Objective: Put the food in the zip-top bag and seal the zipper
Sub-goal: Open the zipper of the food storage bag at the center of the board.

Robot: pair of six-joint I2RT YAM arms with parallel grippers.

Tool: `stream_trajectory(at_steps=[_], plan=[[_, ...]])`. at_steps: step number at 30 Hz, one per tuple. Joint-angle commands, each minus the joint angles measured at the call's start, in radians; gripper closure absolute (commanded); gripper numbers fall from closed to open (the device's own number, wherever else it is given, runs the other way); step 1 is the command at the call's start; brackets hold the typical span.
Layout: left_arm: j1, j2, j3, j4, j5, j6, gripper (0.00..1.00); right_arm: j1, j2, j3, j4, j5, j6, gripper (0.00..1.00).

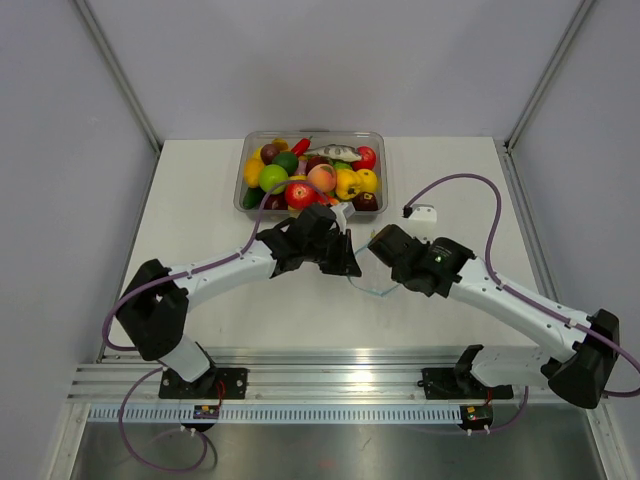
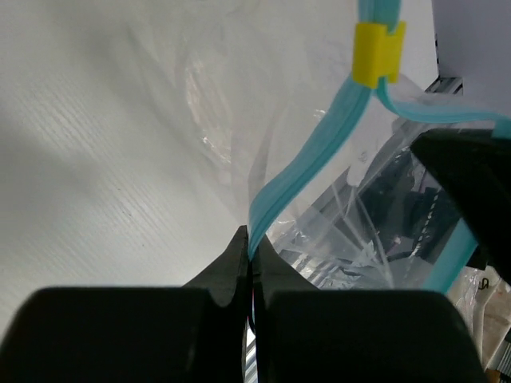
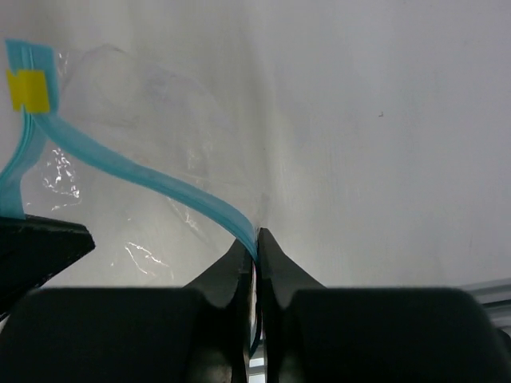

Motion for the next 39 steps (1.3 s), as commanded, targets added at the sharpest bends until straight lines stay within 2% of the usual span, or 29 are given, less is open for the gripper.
stream_trajectory(at_steps=[1, 10, 14, 19, 21, 22, 23, 27, 28, 32, 34, 39], plan=[[-0.004, -0.037, -0.008, 0.000, 0.050, 0.049, 1.00, -0.013, -0.039, 0.029, -0.054, 0.081, 0.014, 0.89], [-0.005, -0.022, 0.040, -0.010, 0.101, 0.072, 1.00, -0.015, 0.017, 0.202, -0.235, 0.210, 0.045, 0.93], [-0.008, 0.005, 0.080, 0.014, 0.132, 0.075, 1.00, -0.013, 0.004, 0.166, -0.153, 0.167, 0.007, 0.91], [-0.007, 0.065, 0.072, 0.066, 0.178, 0.084, 1.00, -0.015, 0.007, 0.032, -0.068, 0.083, 0.025, 0.56], [-0.007, 0.078, 0.063, 0.080, 0.192, 0.086, 1.00, -0.015, 0.004, -0.012, -0.027, 0.057, 0.034, 0.50], [-0.007, 0.082, 0.054, 0.086, 0.192, 0.087, 1.00, -0.015, -0.007, -0.023, -0.014, 0.035, 0.036, 0.50], [-0.007, 0.085, 0.051, 0.086, 0.195, 0.087, 1.00, -0.015, -0.016, -0.034, 0.008, 0.026, 0.036, 0.52], [-0.007, 0.084, 0.043, 0.096, 0.199, 0.090, 1.00, -0.015, -0.062, -0.080, 0.056, 0.001, 0.039, 0.71], [-0.007, 0.084, 0.040, 0.096, 0.196, 0.092, 1.00, -0.015, -0.078, -0.084, 0.062, -0.008, 0.039, 0.80], [-0.007, 0.096, 0.046, 0.094, 0.196, 0.095, 1.00, -0.015, -0.116, -0.098, 0.061, 0.001, 0.060, 0.97], [-0.007, 0.116, 0.054, 0.099, 0.199, 0.094, 1.00, -0.015, -0.147, -0.103, 0.042, 0.029, 0.075, 1.00], [-0.016, 0.180, 0.115, 0.148, 0.251, 0.063, 1.00, -0.013, -0.173, -0.049, -0.076, 0.107, 0.080, 1.00]])
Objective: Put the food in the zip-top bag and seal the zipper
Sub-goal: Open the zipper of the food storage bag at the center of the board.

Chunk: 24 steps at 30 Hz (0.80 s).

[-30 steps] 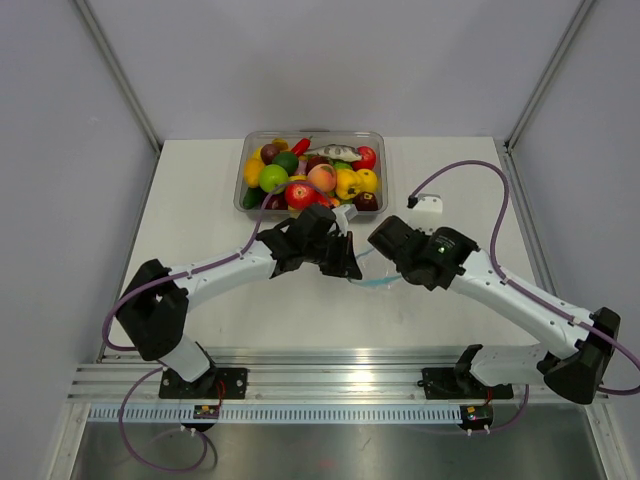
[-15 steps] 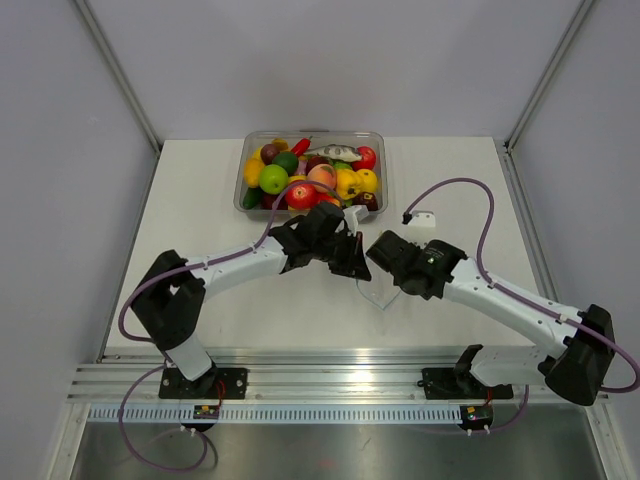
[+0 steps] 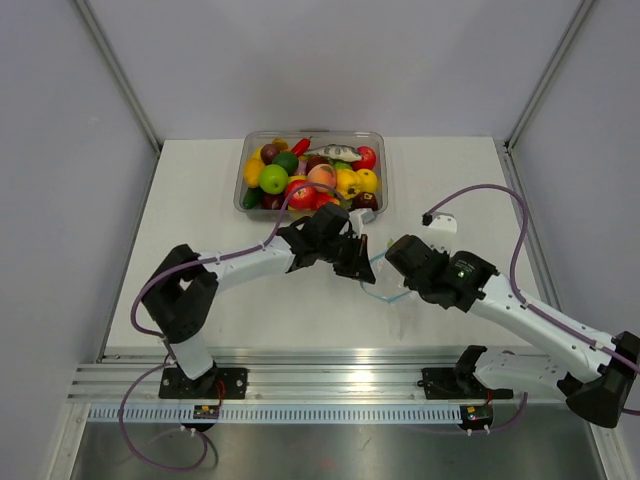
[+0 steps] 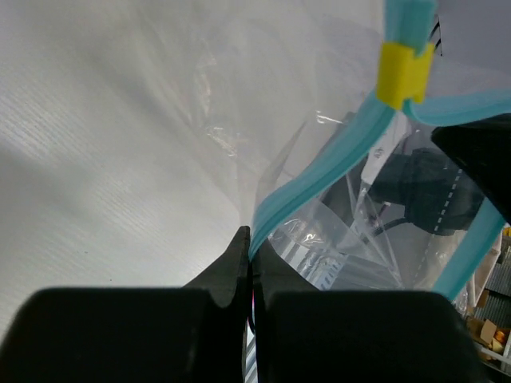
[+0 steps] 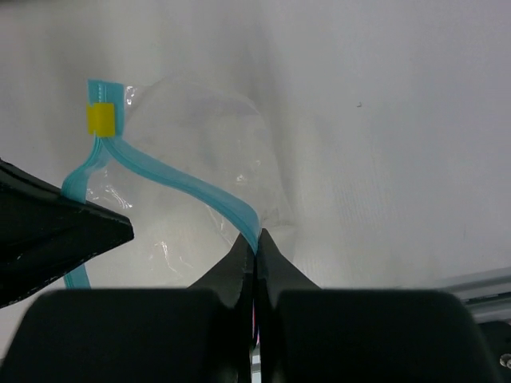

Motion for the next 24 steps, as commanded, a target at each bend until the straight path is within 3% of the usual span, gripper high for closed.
stream_trajectory(at_steps=[1, 5, 9, 12, 13, 15, 19, 24], plan=[[-0.015, 0.067, 0.082, 0.075, 0.060, -0.013, 1.00, -0.006, -0.013, 0.058, -0.094, 0.098, 0.023, 1.00], [-0.041, 0.138, 0.180, 0.079, 0.089, -0.012, 1.00, -0.008, 0.061, 0.125, -0.132, 0.135, -0.003, 1.00], [-0.029, 0.161, 0.186, 0.092, 0.073, 0.029, 1.00, -0.008, 0.208, 0.158, -0.168, 0.167, 0.012, 1.00], [-0.002, 0.164, 0.171, 0.028, 0.037, 0.075, 0.73, -0.008, 0.266, 0.139, -0.117, 0.152, 0.002, 1.00], [0.014, 0.163, 0.162, 0.008, 0.030, 0.088, 0.32, -0.008, 0.274, 0.130, -0.072, 0.144, -0.006, 1.00], [0.032, 0.143, 0.149, -0.048, -0.001, 0.118, 0.01, -0.008, 0.288, 0.104, -0.024, 0.123, -0.027, 1.00], [0.072, 0.066, 0.129, -0.143, -0.070, 0.163, 0.01, -0.008, 0.323, 0.093, 0.048, 0.097, -0.046, 1.00], [0.081, -0.052, 0.088, -0.212, -0.151, 0.198, 0.15, -0.006, 0.345, 0.089, 0.101, 0.065, -0.073, 1.00]])
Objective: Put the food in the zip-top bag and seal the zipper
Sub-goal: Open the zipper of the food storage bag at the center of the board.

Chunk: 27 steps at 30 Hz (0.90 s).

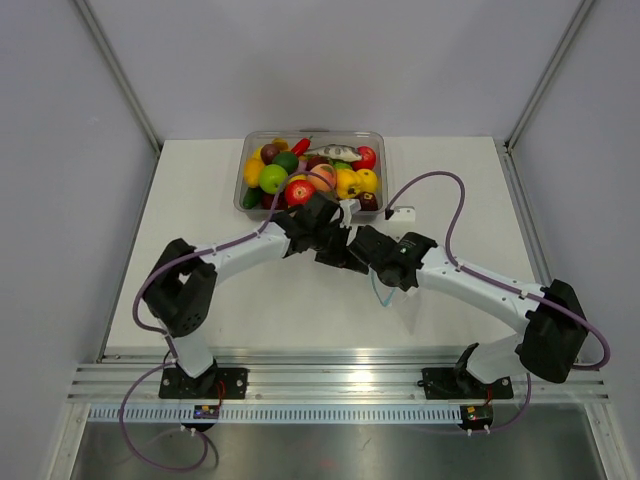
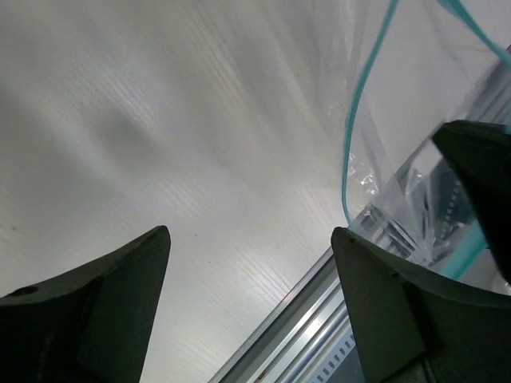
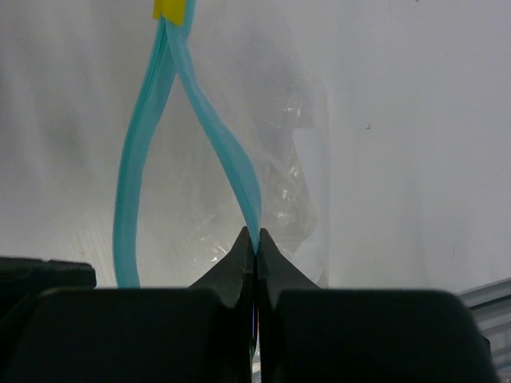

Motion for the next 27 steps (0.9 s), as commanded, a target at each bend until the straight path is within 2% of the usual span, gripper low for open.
stream_trajectory(at_steps=[1, 7, 11, 15, 16, 18, 19, 20, 21, 22, 25, 26, 27], plan=[[-0.003, -0.140, -0.017, -0.027, -0.058, 0.054, 0.16, -0.008, 0.008, -0.007, 0.096, -0.018, -0.023, 1.00], [-0.005, -0.099, -0.041, 0.040, 0.017, -0.008, 0.16, -0.008, 0.011, -0.010, 0.140, -0.064, -0.033, 1.00], [-0.005, -0.090, -0.097, 0.164, 0.076, -0.080, 0.17, -0.008, -0.003, -0.021, 0.142, -0.078, -0.023, 1.00], [-0.009, -0.071, -0.112, 0.206, 0.077, -0.110, 0.26, -0.008, -0.020, -0.036, 0.157, -0.093, -0.017, 1.00], [-0.015, -0.064, -0.111, 0.206, 0.073, -0.114, 0.35, -0.008, -0.021, -0.038, 0.157, -0.093, -0.015, 1.00], [-0.018, -0.030, -0.100, 0.207, 0.059, -0.124, 0.44, -0.008, -0.021, -0.036, 0.157, -0.095, -0.012, 1.00], [-0.020, -0.019, -0.095, 0.203, 0.051, -0.130, 0.51, -0.006, -0.018, -0.035, 0.156, -0.096, -0.012, 1.00], [-0.020, -0.004, -0.088, 0.198, 0.042, -0.138, 0.62, -0.008, -0.015, -0.033, 0.154, -0.099, -0.010, 1.00], [-0.020, 0.020, -0.086, 0.200, 0.040, -0.141, 0.69, -0.008, -0.015, -0.032, 0.154, -0.102, -0.010, 1.00], [-0.021, 0.031, -0.086, 0.207, 0.048, -0.149, 0.81, -0.008, -0.015, -0.030, 0.153, -0.101, -0.009, 1.00], [-0.020, 0.050, -0.092, 0.227, 0.057, -0.160, 0.96, -0.008, -0.014, -0.031, 0.145, -0.104, -0.004, 0.99], [-0.020, 0.051, -0.095, 0.230, 0.054, -0.164, 1.00, -0.008, -0.015, -0.033, 0.145, -0.105, 0.000, 0.94], [-0.020, 0.051, -0.103, 0.236, 0.054, -0.167, 1.00, -0.008, -0.017, -0.033, 0.137, -0.104, 0.003, 0.89]])
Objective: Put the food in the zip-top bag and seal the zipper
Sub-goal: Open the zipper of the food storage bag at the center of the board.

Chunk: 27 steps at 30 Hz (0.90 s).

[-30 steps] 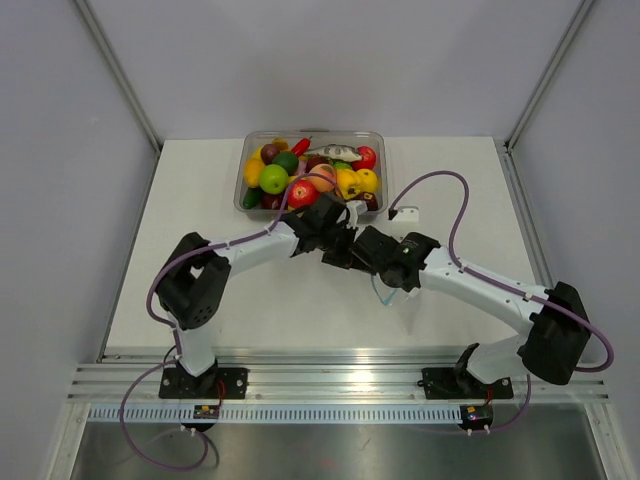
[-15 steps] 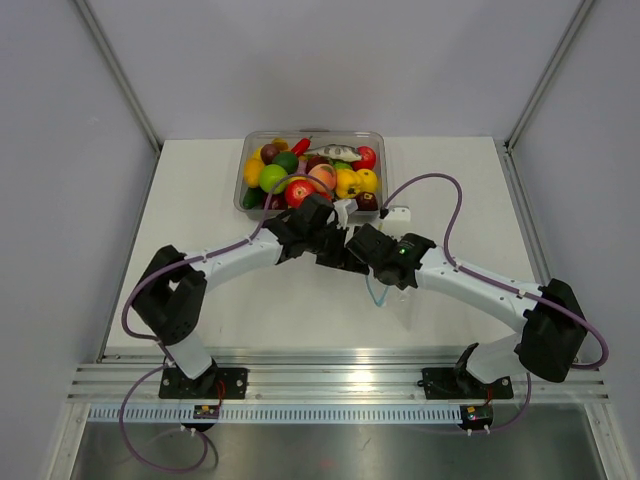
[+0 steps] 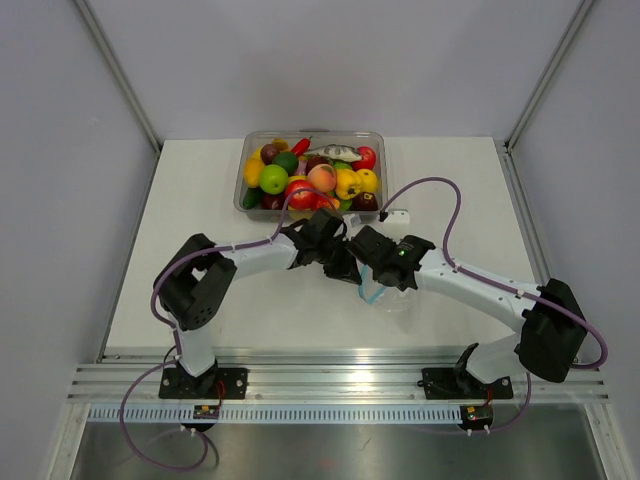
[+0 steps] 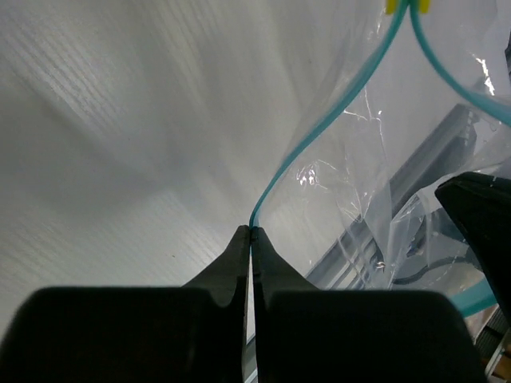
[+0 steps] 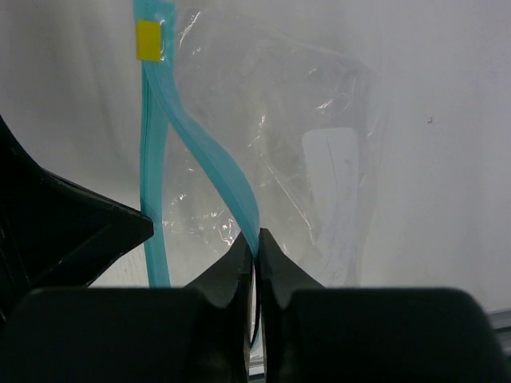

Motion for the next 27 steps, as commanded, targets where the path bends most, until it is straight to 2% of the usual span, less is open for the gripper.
stream_trajectory(at_steps=[1, 2, 3, 6, 11, 14, 15, 16, 21, 23, 24, 25, 26, 27], plan=[[-0.001, -0.002, 0.005, 0.079, 0.014, -0.018, 1.00, -0.007, -0.026, 0.001, 0.005, 0.005, 0.024, 0.87], [-0.001, -0.004, -0.001, 0.085, 0.017, -0.023, 1.00, -0.007, -0.033, -0.001, 0.003, 0.003, 0.026, 0.85], [-0.001, -0.004, -0.009, 0.092, 0.019, -0.026, 1.00, -0.005, -0.039, -0.002, 0.004, 0.002, 0.029, 0.74], [-0.001, -0.004, -0.020, 0.113, 0.031, -0.035, 1.00, -0.007, -0.059, -0.013, 0.003, -0.004, 0.035, 0.64], [-0.001, -0.008, -0.034, 0.128, 0.037, -0.045, 1.00, -0.007, -0.088, -0.016, -0.008, -0.004, 0.049, 0.63], [-0.001, -0.008, -0.034, 0.132, 0.040, -0.048, 1.00, -0.007, -0.097, -0.021, -0.006, -0.007, 0.058, 0.69], [-0.001, -0.007, -0.034, 0.132, 0.042, -0.048, 1.00, -0.007, -0.099, -0.025, -0.002, -0.009, 0.060, 0.76], [-0.001, -0.007, -0.037, 0.133, 0.042, -0.046, 1.00, -0.007, -0.100, -0.028, 0.000, -0.012, 0.063, 0.99], [-0.001, -0.005, -0.043, 0.135, 0.037, -0.035, 1.00, -0.005, -0.126, -0.050, 0.035, -0.036, 0.060, 1.00], [0.004, -0.010, -0.035, 0.106, 0.026, -0.011, 1.00, -0.007, -0.137, -0.065, 0.044, -0.043, 0.060, 1.00], [0.008, -0.016, -0.011, 0.039, 0.014, 0.004, 1.00, -0.007, -0.138, -0.070, 0.044, -0.041, 0.061, 1.00], [0.011, -0.032, 0.006, -0.003, -0.027, 0.036, 0.96, -0.007, -0.138, -0.073, 0.040, -0.041, 0.067, 1.00], [0.021, -0.046, 0.017, -0.034, -0.047, 0.056, 0.83, -0.007, -0.138, -0.074, 0.040, -0.043, 0.067, 1.00], [0.025, -0.062, 0.037, -0.083, -0.055, 0.076, 0.79, -0.007, -0.137, -0.079, 0.038, -0.040, 0.072, 1.00]])
